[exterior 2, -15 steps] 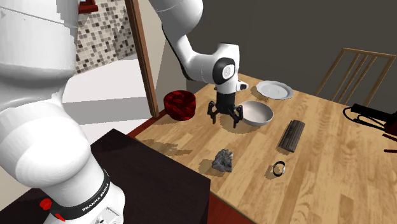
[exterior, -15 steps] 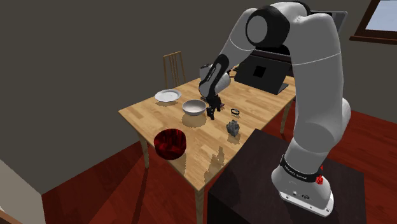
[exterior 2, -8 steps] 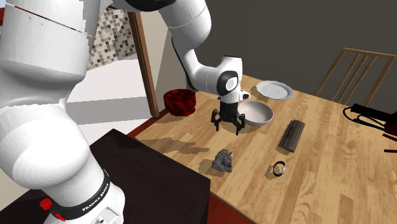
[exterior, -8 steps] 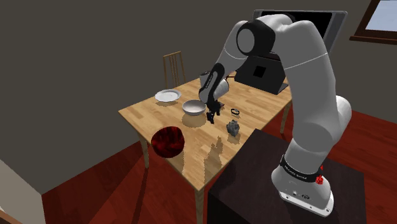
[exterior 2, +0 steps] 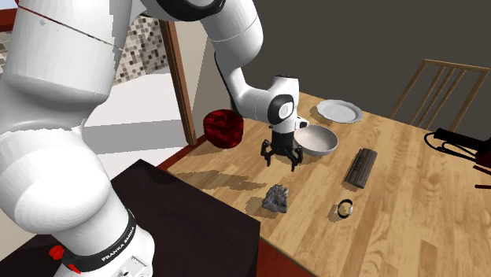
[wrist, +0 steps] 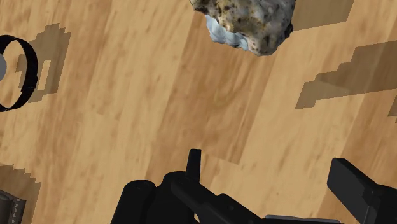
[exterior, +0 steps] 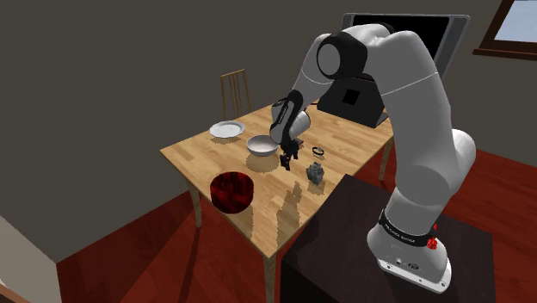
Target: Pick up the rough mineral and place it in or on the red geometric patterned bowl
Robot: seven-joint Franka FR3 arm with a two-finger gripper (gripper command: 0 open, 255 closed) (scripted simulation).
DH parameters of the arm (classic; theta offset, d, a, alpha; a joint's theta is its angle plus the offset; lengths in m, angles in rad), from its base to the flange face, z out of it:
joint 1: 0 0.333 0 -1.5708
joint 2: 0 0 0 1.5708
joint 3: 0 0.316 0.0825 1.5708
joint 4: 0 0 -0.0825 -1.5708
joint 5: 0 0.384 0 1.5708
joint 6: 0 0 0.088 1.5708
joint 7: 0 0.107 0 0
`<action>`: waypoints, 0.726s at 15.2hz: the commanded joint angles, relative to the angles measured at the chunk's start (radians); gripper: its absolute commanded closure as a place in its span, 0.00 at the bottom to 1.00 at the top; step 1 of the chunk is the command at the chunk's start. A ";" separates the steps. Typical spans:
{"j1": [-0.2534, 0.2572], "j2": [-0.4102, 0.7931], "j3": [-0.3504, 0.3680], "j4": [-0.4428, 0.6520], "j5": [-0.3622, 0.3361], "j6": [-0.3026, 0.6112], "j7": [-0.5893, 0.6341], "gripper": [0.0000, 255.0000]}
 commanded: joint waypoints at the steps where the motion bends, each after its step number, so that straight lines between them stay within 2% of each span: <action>1: 0.000 0.000 0.000 0.000 0.000 0.000 0.000 0.00; 2: 0.000 0.000 0.000 0.000 0.000 0.000 0.000 0.00; 3: 0.000 0.000 0.000 0.000 0.000 0.000 0.000 1.00; 11: 0.000 0.000 0.000 0.000 0.000 0.000 0.000 1.00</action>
